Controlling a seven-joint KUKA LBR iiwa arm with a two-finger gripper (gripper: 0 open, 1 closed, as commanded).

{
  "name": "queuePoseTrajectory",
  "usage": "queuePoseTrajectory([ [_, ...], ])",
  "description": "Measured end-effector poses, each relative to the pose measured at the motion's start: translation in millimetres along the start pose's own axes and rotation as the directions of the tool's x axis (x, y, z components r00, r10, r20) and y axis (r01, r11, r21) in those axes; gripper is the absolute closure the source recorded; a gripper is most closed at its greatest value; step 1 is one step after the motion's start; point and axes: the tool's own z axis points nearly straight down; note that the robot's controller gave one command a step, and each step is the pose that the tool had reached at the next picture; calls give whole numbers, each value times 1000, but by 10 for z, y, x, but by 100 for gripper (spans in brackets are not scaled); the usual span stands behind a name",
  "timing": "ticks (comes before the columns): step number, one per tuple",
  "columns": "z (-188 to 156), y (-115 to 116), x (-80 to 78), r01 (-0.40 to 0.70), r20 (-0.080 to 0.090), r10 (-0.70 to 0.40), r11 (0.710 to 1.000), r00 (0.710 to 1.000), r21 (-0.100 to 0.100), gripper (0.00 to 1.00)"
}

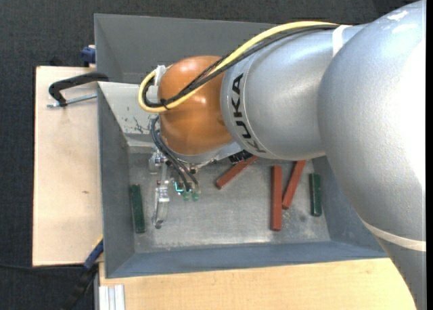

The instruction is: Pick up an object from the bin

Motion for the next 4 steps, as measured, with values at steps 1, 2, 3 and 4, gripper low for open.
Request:
queuePoseTrajectory([
  [1, -32, -9, -22, -2, 6, 2, 1000, 1000, -2, 0],
  [2, 88, -835, -704, 89, 14, -89, 996, 996, -1, 0],
  [3, 141, -854, -684, 329, 12, -329, 944, 944, -3, 0],
  [4, 335, -1763, -650, 249, 5, -249, 968, 968, 5, 0],
])
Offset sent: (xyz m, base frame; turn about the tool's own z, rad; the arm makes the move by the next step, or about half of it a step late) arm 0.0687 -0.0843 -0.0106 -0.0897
